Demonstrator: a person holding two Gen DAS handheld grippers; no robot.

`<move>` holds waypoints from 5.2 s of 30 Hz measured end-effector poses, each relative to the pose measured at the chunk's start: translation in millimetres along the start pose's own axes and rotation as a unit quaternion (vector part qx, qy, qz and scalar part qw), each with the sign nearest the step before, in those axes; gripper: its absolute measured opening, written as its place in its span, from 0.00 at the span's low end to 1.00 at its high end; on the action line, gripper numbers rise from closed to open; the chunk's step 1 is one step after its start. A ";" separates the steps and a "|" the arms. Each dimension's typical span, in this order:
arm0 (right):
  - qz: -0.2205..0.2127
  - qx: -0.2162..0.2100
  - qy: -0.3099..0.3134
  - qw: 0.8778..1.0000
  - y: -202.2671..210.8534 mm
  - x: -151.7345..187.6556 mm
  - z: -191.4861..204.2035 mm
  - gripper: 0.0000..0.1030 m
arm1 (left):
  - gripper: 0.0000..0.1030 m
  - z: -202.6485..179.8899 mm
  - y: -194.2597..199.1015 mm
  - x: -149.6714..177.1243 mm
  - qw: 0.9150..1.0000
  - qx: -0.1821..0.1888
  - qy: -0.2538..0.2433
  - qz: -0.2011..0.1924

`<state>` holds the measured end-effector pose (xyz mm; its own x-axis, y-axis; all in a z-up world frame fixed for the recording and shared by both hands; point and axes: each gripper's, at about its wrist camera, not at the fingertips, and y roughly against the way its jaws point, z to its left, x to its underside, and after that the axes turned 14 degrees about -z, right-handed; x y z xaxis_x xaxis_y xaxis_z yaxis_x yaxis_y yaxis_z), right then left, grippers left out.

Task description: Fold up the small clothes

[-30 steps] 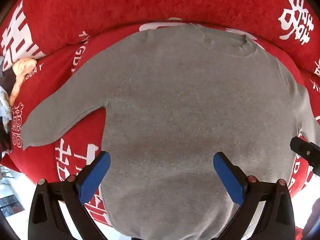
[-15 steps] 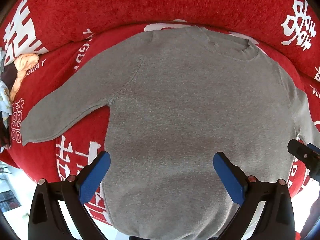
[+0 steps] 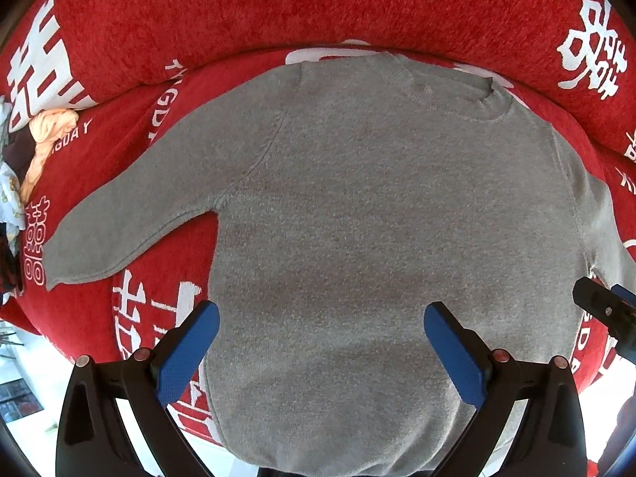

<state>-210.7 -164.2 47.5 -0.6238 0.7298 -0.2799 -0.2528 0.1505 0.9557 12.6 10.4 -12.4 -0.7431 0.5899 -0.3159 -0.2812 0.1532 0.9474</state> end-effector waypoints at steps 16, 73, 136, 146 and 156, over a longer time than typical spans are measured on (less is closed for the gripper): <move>-0.002 -0.003 0.002 1.000 1.9 1.3 2.2 1.00 | 1.00 -0.7 1.2 -2.4 1.000 -0.002 0.003 -0.002; 0.000 -0.004 0.010 1.000 3.2 7.2 22.7 1.00 | 1.00 11.1 3.2 5.2 1.000 0.008 0.025 -0.008; 0.029 -0.118 0.103 0.987 -19.2 73.9 189.5 1.00 | 0.09 261.3 -2.0 -9.9 0.935 0.094 0.206 -0.274; -0.008 -0.095 -0.002 0.995 -10.2 49.7 91.3 1.00 | 0.09 65.6 12.8 -60.8 0.937 0.228 0.022 -0.263; -0.004 -0.045 -0.066 0.997 -26.5 49.2 3.8 1.00 | 0.60 -3.7 -37.5 -31.2 0.970 0.179 -0.021 -0.165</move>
<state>-231.9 -129.8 8.8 -0.5206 0.8111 -0.2667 -0.3261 0.0997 0.9400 44.0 -16.7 -38.3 -0.6207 0.4923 -0.6102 -0.2654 0.6004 0.7544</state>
